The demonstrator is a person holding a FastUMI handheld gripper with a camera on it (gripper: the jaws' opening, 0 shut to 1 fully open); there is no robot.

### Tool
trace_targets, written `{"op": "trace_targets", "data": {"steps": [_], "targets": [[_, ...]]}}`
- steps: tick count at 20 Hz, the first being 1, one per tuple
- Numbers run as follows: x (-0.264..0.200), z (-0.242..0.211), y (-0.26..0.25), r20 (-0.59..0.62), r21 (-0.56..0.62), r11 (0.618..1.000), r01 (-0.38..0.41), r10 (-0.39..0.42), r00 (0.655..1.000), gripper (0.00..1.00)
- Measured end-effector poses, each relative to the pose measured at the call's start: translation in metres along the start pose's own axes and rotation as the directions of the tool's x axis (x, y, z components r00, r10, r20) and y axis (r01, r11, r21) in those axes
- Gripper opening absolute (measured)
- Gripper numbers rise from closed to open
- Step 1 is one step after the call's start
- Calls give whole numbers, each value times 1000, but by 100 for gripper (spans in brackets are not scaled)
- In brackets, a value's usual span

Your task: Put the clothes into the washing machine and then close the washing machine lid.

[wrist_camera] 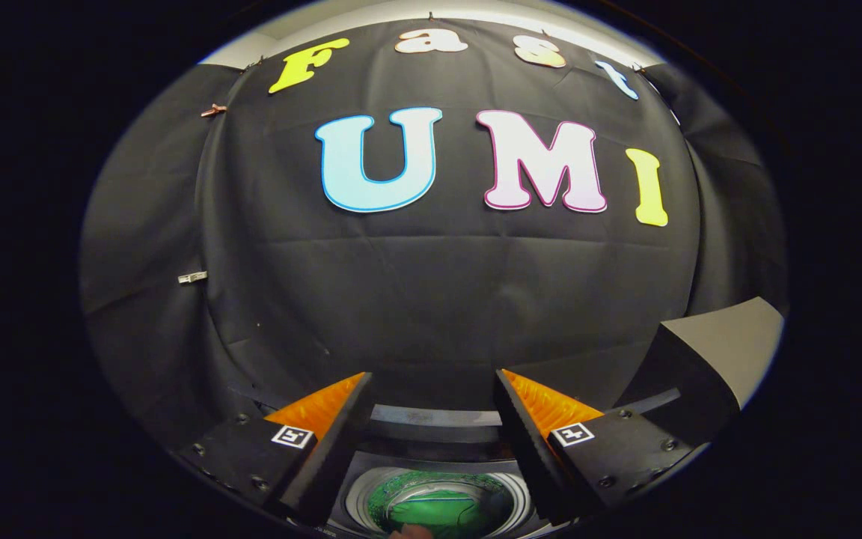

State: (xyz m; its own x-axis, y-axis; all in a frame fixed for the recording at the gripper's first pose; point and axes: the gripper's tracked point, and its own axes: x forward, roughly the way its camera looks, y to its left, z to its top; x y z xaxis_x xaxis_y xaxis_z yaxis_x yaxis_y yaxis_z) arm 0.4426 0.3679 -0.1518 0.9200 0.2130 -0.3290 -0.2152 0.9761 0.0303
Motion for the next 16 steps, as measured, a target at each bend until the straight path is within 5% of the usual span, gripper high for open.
{"op": "trace_targets", "data": {"steps": [16], "targets": [[0, 0, 1, -80, -7, 1000, 23, -24, 997, 99]]}}
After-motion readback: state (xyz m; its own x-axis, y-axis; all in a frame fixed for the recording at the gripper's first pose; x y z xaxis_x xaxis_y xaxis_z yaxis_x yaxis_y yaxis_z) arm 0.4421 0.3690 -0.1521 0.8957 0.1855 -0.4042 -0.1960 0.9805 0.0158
